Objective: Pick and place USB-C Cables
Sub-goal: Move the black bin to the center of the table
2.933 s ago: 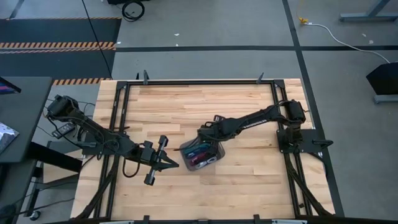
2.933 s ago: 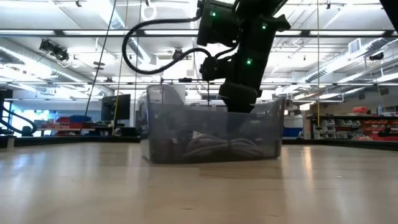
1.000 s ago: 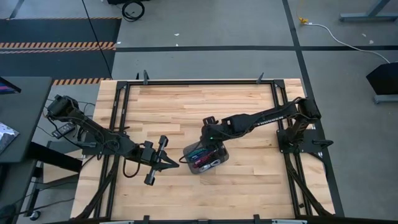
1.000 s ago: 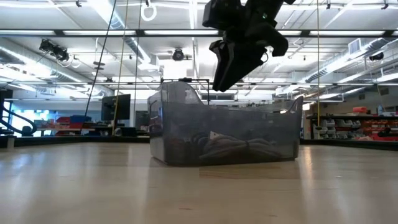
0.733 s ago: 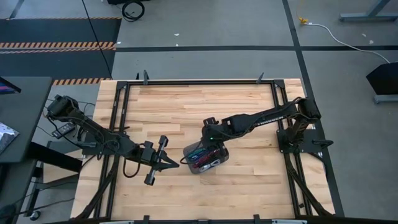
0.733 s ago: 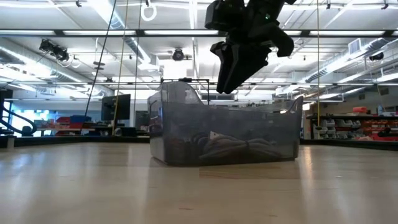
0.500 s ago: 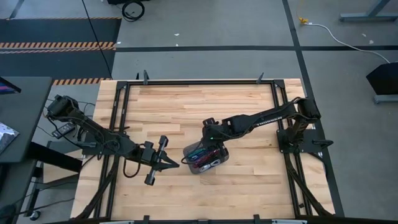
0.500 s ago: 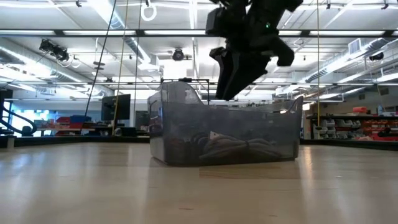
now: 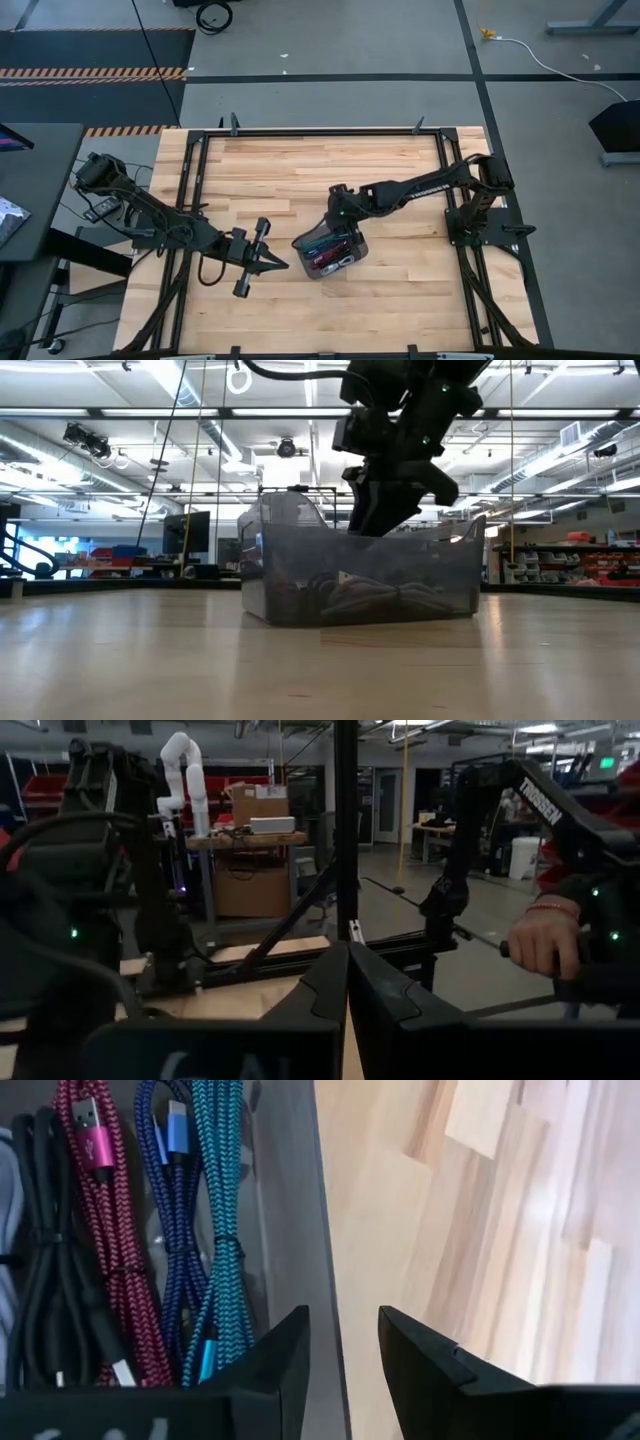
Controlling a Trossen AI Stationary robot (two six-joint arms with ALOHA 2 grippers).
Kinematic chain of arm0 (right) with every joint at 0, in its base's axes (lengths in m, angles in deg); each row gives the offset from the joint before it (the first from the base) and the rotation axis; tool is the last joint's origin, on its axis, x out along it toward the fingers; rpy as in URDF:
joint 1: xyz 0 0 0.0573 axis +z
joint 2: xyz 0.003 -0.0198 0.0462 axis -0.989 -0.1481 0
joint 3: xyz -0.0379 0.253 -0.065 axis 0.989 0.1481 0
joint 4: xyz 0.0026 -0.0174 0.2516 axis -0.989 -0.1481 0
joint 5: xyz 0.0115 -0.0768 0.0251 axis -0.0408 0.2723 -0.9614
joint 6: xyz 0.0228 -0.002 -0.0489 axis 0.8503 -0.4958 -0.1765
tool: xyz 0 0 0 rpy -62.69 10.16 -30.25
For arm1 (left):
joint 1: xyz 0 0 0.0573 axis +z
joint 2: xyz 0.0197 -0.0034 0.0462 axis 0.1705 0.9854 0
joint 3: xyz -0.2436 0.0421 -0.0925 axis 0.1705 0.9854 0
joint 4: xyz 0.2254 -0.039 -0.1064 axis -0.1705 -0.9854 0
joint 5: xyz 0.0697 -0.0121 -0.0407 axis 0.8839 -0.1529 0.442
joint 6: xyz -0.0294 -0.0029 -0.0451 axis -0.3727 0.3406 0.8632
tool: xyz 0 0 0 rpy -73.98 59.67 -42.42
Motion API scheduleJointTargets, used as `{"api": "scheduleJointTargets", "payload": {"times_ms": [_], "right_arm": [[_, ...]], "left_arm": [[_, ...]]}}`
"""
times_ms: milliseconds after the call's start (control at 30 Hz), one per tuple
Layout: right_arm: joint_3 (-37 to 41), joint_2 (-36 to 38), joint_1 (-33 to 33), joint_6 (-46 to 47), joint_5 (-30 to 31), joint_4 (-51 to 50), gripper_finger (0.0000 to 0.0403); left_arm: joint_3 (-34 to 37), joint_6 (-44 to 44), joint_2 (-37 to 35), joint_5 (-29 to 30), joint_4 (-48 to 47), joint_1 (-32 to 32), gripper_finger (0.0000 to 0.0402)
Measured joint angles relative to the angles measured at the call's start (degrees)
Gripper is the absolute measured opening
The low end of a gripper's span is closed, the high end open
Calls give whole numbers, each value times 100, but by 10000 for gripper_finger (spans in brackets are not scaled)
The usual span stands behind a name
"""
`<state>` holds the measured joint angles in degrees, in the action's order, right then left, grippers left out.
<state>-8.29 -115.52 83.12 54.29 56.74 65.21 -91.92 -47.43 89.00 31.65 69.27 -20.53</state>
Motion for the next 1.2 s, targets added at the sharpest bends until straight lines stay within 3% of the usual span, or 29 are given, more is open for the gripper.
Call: {"api": "scheduleJointTargets", "payload": {"times_ms": [200, 467, 1200], "right_arm": [[6, 0, -146, 119, -45, -4, 111], [6, 13, -299, 391, -181, 25, 12], [-16, 26, -595, 784, -20, -335, 5]], "left_arm": [[0, -139, 0, 0, -9, 4, 18], [0, -257, 0, 0, -9, 2, 18], [0, -178, 0, -2, -42, -1, 18]]}}
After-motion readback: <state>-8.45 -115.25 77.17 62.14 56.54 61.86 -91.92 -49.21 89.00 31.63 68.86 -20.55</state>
